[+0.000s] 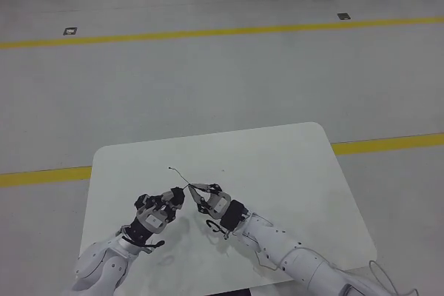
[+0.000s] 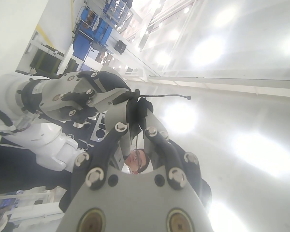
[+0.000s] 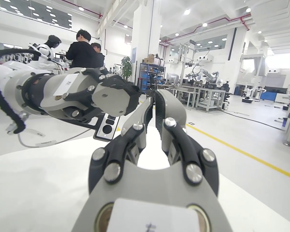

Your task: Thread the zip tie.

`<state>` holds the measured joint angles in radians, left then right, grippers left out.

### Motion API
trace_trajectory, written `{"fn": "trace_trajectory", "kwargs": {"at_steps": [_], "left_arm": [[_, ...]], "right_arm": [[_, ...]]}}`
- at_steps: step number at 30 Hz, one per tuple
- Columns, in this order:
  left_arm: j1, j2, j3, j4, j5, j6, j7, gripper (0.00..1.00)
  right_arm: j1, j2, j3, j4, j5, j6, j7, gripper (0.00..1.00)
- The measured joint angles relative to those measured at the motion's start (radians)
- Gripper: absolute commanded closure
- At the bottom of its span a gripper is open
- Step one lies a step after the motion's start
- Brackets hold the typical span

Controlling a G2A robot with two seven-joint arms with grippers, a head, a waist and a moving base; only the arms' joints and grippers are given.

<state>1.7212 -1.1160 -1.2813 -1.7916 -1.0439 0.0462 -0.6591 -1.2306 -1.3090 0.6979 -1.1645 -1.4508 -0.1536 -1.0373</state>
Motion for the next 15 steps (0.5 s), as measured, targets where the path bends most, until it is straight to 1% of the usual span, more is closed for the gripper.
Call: {"fn": "trace_trajectory", "kwargs": {"at_steps": [3,4,5,15], "left_arm": [[-0.001,0.0,-0.001,0.0,0.0,0.0,0.0,1.0],[-0.001,0.001,-0.001,0.001,0.0,0.001,0.0,1.0],[-0.001,0.001,-0.001,0.001,0.0,0.001,0.0,1.0],[-0.004,0.002,-0.001,0.0,0.004,0.0,-0.002,1.0]], "right_arm": [[0.001,-0.004,0.002,0.004,-0.004,-0.002,-0.001,0.94],[0.0,-0.005,0.003,0.006,-0.005,-0.003,-0.001,0.96],[0.0,-0.006,0.004,0.007,-0.005,-0.004,-0.001,1.0],[-0.005,-0.014,0.015,0.018,-0.025,-0.003,0.005,1.0]]}}
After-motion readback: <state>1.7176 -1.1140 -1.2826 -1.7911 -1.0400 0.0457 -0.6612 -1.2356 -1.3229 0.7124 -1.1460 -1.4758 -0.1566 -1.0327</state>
